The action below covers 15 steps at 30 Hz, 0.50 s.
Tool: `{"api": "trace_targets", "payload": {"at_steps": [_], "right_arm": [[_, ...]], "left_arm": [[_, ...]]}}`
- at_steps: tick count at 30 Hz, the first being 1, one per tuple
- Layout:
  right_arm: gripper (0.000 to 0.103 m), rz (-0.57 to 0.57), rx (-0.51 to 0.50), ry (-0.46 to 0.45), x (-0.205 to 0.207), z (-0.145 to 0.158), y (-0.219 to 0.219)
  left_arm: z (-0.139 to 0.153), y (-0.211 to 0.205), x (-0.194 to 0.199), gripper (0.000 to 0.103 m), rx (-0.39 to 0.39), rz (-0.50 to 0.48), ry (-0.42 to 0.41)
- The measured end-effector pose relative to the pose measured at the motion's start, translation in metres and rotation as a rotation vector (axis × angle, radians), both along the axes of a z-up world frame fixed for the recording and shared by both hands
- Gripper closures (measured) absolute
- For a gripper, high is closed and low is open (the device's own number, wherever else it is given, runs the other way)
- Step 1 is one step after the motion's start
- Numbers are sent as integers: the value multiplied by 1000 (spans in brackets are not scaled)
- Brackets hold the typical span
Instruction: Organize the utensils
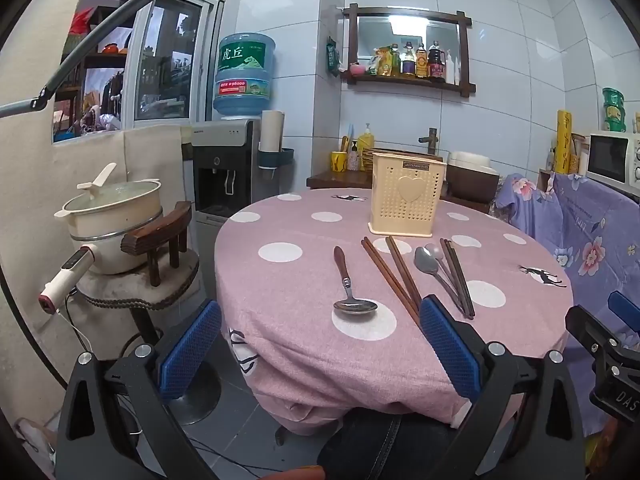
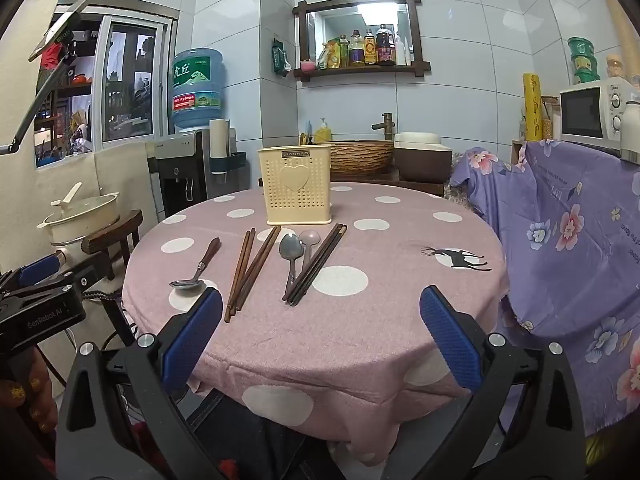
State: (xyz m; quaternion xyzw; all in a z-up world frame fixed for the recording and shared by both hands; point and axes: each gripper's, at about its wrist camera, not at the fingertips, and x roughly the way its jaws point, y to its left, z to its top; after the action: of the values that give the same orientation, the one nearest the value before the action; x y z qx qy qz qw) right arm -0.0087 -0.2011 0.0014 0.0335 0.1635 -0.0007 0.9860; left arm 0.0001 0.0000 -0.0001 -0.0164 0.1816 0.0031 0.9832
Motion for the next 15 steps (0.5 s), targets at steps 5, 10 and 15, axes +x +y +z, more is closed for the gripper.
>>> {"api": "trace_targets", "payload": {"at_steps": [5, 10, 15], "right_arm": [[5, 3, -1, 3, -2, 0, 0], [5, 0, -2, 8, 2, 0, 1], [5, 1, -1, 12, 4, 1, -1]], "left_arm": [[0, 0, -2, 5, -7, -10, -6], [-3, 1, -1, 5, -8, -13, 1], [-4, 3, 1, 5, -18, -17, 12]]}}
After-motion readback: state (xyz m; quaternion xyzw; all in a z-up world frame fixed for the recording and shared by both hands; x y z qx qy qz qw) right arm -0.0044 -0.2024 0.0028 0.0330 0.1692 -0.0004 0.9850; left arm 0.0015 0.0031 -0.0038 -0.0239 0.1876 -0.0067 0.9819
